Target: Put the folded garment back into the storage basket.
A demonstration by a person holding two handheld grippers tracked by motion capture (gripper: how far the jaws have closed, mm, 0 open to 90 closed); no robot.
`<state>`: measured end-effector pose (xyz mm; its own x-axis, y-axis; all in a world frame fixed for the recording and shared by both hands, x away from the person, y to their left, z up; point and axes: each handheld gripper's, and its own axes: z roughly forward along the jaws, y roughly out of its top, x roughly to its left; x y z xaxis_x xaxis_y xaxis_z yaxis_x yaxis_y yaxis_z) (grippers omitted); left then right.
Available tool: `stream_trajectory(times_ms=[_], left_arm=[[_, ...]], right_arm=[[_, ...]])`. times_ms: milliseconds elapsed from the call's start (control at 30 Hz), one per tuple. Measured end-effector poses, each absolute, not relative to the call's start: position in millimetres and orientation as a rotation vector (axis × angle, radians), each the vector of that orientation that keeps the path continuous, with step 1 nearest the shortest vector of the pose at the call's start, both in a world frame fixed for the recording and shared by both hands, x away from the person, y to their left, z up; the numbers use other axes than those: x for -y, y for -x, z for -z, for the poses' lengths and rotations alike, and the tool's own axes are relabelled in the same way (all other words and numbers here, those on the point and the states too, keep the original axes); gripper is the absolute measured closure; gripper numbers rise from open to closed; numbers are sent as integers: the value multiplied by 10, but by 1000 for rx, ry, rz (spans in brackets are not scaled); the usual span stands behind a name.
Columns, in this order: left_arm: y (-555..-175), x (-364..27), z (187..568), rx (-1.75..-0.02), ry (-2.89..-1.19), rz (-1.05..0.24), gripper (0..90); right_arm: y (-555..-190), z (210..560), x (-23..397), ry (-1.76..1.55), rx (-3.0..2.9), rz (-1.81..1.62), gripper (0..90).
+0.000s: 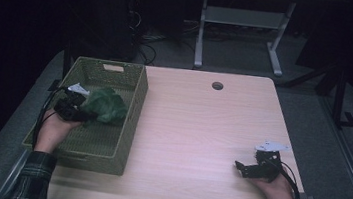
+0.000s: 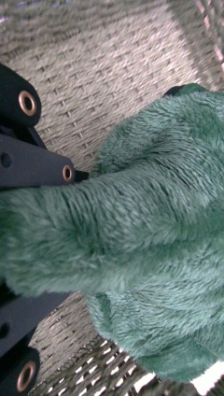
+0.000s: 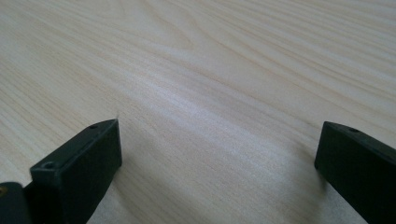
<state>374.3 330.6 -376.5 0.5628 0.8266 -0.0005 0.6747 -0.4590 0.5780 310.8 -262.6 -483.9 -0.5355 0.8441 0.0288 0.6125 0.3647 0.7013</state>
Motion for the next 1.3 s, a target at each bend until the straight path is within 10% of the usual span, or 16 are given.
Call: stream_trajectory(times_ms=[433, 900, 1300], left_arm=[[-3807, -3264, 4013, -1229, -2349, -311, 740], [-3729, -3345, 3842, -1200, -2289, -423, 276], [-3698, -3148, 3531, -1137, -2208, -443, 200]], right_arm=[[-3107, 4838, 2625, -1281, -2295, -962, 3], [-3107, 4839, 2625, -1281, -2295, -962, 3], [-3109, 4839, 2625, -1281, -2296, -961, 3]])
